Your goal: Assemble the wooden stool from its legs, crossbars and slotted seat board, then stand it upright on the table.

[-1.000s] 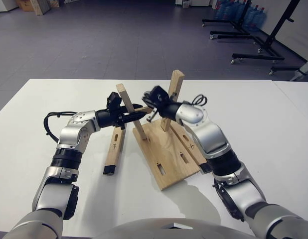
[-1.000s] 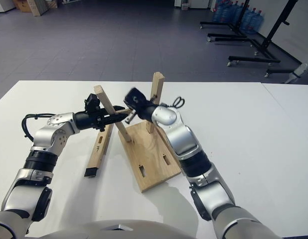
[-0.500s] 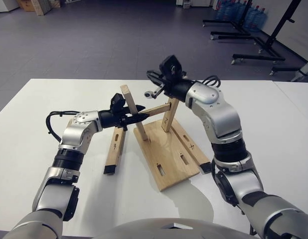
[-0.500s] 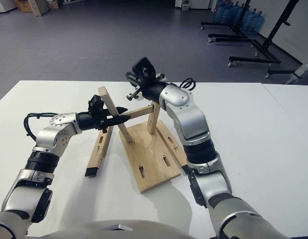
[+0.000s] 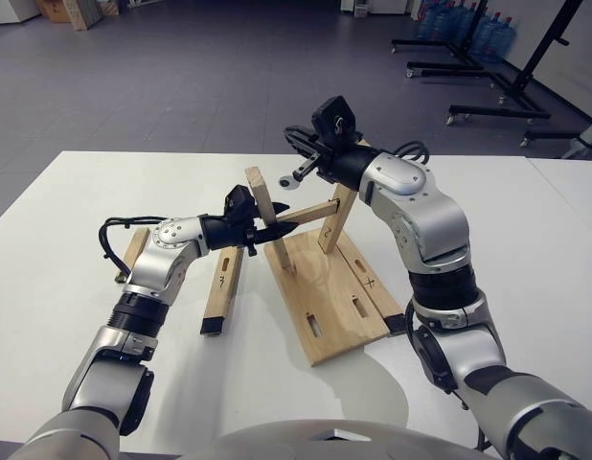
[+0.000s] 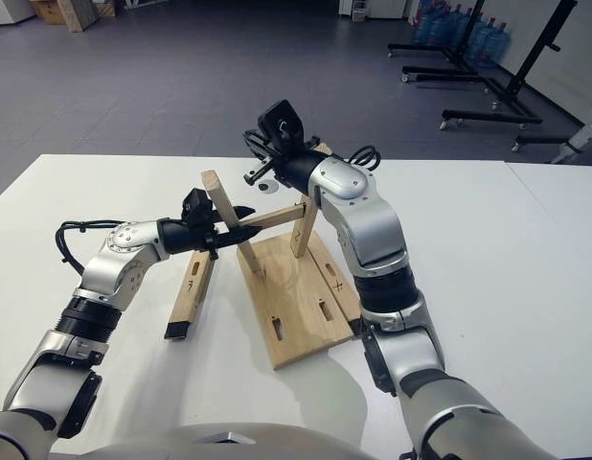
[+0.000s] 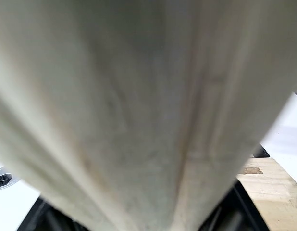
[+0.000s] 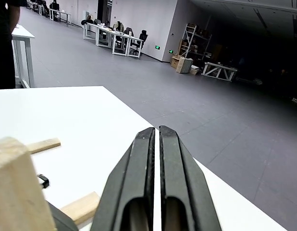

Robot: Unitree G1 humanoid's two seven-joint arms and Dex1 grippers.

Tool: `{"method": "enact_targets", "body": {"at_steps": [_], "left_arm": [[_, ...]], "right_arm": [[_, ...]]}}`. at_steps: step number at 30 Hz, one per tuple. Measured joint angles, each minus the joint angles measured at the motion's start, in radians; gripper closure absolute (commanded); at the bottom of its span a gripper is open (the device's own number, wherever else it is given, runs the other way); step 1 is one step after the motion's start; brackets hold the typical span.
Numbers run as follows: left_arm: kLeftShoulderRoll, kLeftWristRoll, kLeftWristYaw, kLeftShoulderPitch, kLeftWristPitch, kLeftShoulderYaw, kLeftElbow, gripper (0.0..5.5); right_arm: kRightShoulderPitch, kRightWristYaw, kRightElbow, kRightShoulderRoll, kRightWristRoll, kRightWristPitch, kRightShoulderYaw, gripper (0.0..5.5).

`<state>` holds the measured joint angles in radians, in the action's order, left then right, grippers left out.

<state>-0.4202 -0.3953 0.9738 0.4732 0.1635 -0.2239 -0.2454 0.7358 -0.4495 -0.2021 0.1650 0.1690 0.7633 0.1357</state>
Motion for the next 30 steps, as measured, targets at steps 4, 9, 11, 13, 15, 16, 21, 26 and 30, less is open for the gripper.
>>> {"method": "enact_targets", "body": {"at_steps": [4,9,11,13,15,16,21,26,30], "left_arm": [[0.0,0.005,-0.011,0.006,0.009,-0.005,-0.011,2.96],[-0.022,0.15,-0.049,-0.077,0.073,-0.076,-0.106,2.21],[-0.023,0.165,-0.046,-0.072,0.08,-0.073,-0.109,1.96],[-0.02,0.165,-0.039,-0.072,0.087,-0.066,-0.109,1.65],[-0.017,0.164,-0.037,-0.072,0.104,-0.046,-0.108,1.41],[-0.017,0.164,-0.037,-0.072,0.109,-0.04,-0.107,1.32],[-0.025,0.123,-0.019,-0.079,0.162,0.03,-0.034,0.81],[-0.15,0.024,0.001,-0.189,0.313,0.137,0.302,0.81],[-0.317,0.045,-0.075,-0.445,0.434,0.315,0.581,0.81]], "right_arm": [[0.0,0.011,-0.03,-0.006,0.049,0.055,-0.048,5.39],[0.003,0.032,-0.044,0.017,0.07,0.088,-0.096,5.39],[0.003,0.033,-0.044,0.016,0.085,0.088,-0.096,5.39],[0.003,0.037,-0.044,0.016,0.089,0.088,-0.096,5.39],[0.003,0.04,-0.043,0.017,0.09,0.088,-0.096,5.39],[0.003,0.041,-0.043,0.017,0.092,0.088,-0.096,5.39],[0.003,0.042,-0.043,0.018,0.117,0.088,-0.1,5.39],[0.026,0.03,-0.071,0.021,0.209,0.145,-0.154,5.39],[0.084,0.0,-0.157,0.101,0.405,0.249,-0.365,5.39]]}}
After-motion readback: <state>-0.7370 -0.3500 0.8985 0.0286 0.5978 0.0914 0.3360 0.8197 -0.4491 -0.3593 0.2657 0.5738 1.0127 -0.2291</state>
